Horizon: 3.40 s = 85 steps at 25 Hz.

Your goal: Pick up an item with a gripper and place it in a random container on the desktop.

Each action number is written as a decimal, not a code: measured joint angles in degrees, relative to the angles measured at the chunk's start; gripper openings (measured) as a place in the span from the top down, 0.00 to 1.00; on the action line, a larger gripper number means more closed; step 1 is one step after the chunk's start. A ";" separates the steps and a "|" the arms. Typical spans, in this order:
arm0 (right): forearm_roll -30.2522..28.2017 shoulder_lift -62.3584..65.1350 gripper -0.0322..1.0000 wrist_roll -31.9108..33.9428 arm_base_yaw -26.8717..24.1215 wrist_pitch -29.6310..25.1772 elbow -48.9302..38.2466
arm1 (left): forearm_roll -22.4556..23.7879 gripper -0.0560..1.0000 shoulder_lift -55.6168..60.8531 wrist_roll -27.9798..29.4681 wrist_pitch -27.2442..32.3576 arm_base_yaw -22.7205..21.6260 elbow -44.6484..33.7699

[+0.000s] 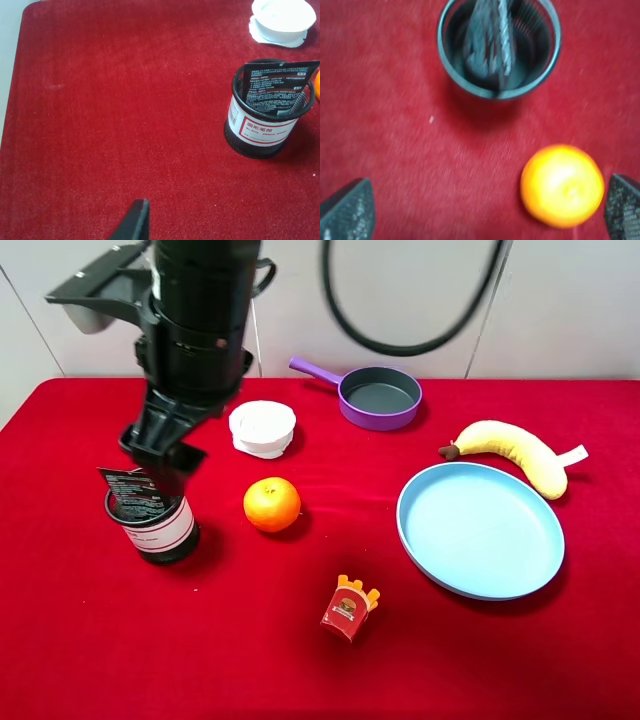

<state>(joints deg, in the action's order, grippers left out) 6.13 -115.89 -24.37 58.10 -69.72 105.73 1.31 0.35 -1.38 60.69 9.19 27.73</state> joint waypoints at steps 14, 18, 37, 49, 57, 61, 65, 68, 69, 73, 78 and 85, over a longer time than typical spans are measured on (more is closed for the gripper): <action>2.53 17.60 0.30 0.84 0.00 0.34 -23.84 | 0.00 0.01 0.00 0.00 0.00 0.00 0.00; 3.91 23.81 0.30 1.08 0.00 3.06 -32.22 | 0.00 0.01 0.00 0.00 0.00 0.00 0.00; 4.66 54.41 0.30 6.24 0.00 12.63 -63.42 | 0.00 0.01 0.00 0.00 0.00 0.00 0.00; 3.67 75.82 0.30 8.36 0.00 13.79 -75.21 | 0.00 0.01 0.00 0.00 0.00 0.00 0.00; 2.87 86.12 0.30 8.75 0.00 16.82 -75.61 | 0.00 0.01 0.00 0.00 0.00 0.00 0.00; 2.87 90.30 0.30 9.81 0.00 16.89 -75.61 | 0.01 0.01 0.00 0.00 0.00 0.00 0.00; 2.87 94.14 0.30 9.96 0.00 17.07 -75.66 | 0.01 0.01 0.00 0.00 0.00 0.00 0.00; 2.87 97.49 0.30 10.09 0.00 17.12 -75.66 | 0.01 0.01 0.00 0.00 0.00 0.00 0.00; 2.87 98.78 0.30 10.09 0.00 17.12 -75.66 | 0.01 0.01 0.00 0.00 0.00 0.00 0.00; 2.81 104.03 0.30 10.53 0.00 17.25 -75.66 | 0.01 0.01 0.00 0.00 0.00 0.00 0.00; 1.40 110.25 0.30 12.11 0.00 17.43 -75.66 | 0.01 0.01 0.00 0.00 0.00 0.00 0.00; -2.65 116.21 0.30 16.32 0.00 13.86 -76.23 | 0.01 0.01 0.00 0.00 0.00 0.00 0.00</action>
<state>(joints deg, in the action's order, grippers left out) 3.49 0.32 -8.05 58.10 -55.86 29.51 1.32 0.35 -1.38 60.69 9.19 27.73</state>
